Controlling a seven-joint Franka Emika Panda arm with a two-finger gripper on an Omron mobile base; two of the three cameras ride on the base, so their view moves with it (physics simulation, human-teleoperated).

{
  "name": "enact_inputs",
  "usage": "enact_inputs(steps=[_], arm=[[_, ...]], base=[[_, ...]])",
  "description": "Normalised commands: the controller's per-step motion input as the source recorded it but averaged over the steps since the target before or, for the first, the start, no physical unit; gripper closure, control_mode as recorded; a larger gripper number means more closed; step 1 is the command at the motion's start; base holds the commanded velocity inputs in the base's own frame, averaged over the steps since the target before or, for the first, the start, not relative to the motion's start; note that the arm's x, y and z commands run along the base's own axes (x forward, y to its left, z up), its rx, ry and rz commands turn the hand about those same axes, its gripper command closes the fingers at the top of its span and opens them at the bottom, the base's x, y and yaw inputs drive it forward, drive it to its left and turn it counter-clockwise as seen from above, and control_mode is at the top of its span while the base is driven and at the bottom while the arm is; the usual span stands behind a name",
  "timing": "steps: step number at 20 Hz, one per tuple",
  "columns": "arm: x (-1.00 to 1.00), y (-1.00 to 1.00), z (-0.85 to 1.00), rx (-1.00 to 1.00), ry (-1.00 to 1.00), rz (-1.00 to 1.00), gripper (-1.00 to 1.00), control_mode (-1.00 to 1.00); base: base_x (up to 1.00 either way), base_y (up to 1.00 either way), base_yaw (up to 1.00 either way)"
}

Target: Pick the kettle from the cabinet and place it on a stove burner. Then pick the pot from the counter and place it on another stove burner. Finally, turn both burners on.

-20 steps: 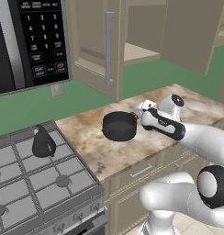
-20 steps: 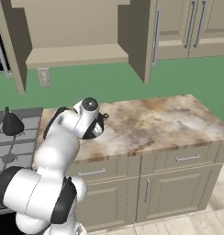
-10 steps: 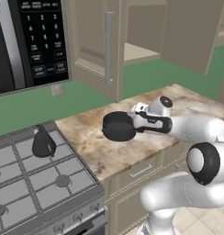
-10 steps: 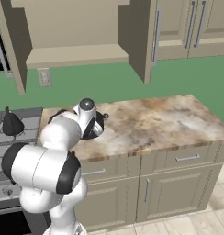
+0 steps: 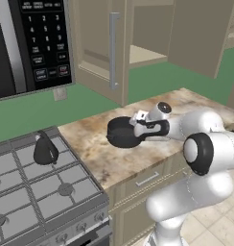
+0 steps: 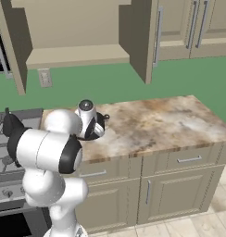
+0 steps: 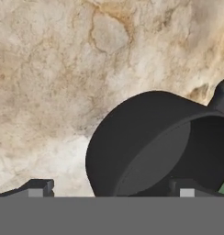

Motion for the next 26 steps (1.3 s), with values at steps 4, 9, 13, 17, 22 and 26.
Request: enact_inputs(steps=[4,9,13,17,22,26], arm=[[0.24,0.06,-0.21,-0.07,0.04,0.0,-1.0,-1.0],[0.28,0.03,-0.22,-0.06,0.04,0.01,-1.0,-1.0],[0.25,0.03,-0.25,-0.07,0.04,0.01,-1.0,-1.0],[0.22,0.01,-0.18,-0.03,0.04,0.01,-1.0,-1.0],[0.18,0.01,-0.16,-0.02,0.05,0.01,-1.0,-1.0],[0.14,0.02,-0.24,-0.03,0.06,0.0,1.0,-1.0]], base=[[0.0,0.0,0.0],[0.0,0.0,0.0],[0.0,0.0,0.0],[0.0,0.0,0.0],[0.0,0.0,0.0],[0.0,0.0,0.0]])
